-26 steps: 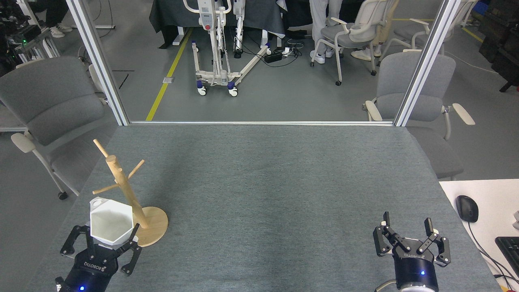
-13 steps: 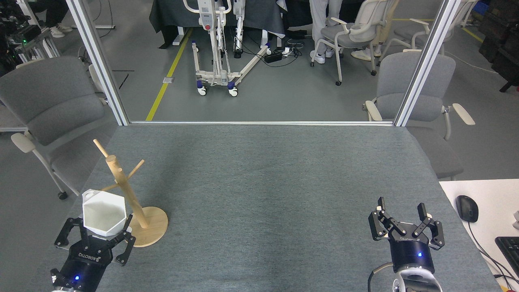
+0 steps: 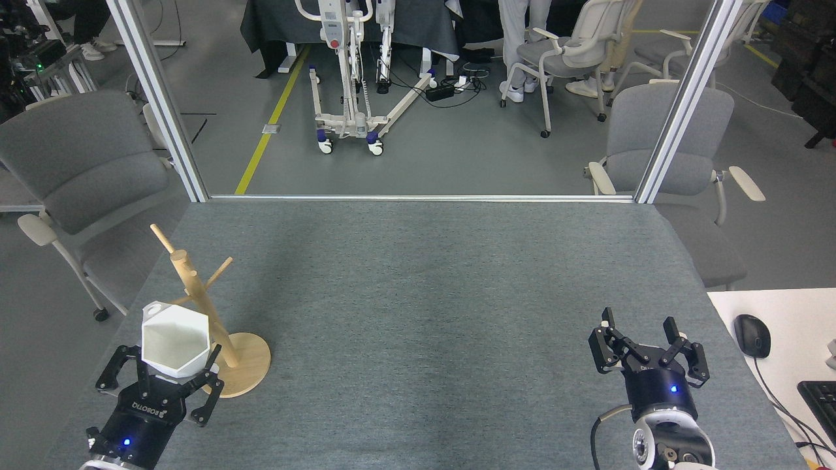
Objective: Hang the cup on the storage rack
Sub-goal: 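Carry the cup with the left gripper toward the wooden rack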
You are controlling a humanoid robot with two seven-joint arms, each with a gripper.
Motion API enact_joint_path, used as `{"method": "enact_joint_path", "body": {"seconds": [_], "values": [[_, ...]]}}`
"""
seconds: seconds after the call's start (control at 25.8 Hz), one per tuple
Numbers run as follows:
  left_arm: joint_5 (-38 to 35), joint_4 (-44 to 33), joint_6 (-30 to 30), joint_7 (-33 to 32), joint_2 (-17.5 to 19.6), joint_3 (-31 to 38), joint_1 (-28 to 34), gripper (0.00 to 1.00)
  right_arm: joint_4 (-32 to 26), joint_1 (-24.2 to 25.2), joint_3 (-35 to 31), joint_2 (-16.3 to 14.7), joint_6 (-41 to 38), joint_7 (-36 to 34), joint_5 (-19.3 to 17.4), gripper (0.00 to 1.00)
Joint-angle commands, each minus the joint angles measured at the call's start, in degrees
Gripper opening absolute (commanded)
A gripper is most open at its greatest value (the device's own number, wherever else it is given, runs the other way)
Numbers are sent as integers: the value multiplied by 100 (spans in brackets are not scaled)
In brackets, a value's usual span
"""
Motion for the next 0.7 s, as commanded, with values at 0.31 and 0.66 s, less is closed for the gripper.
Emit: {"method": "enact_joint_path", "body": {"seconds": [0.31,0.66], "values": [[-9,-101,1,-139,-18,26,54,0,-37,-11,23,16,8,-9,7,100],[-9,-215,36,-174,-36,351,212,0,-2,-55,14,-10,-9,9,7,99]]}}
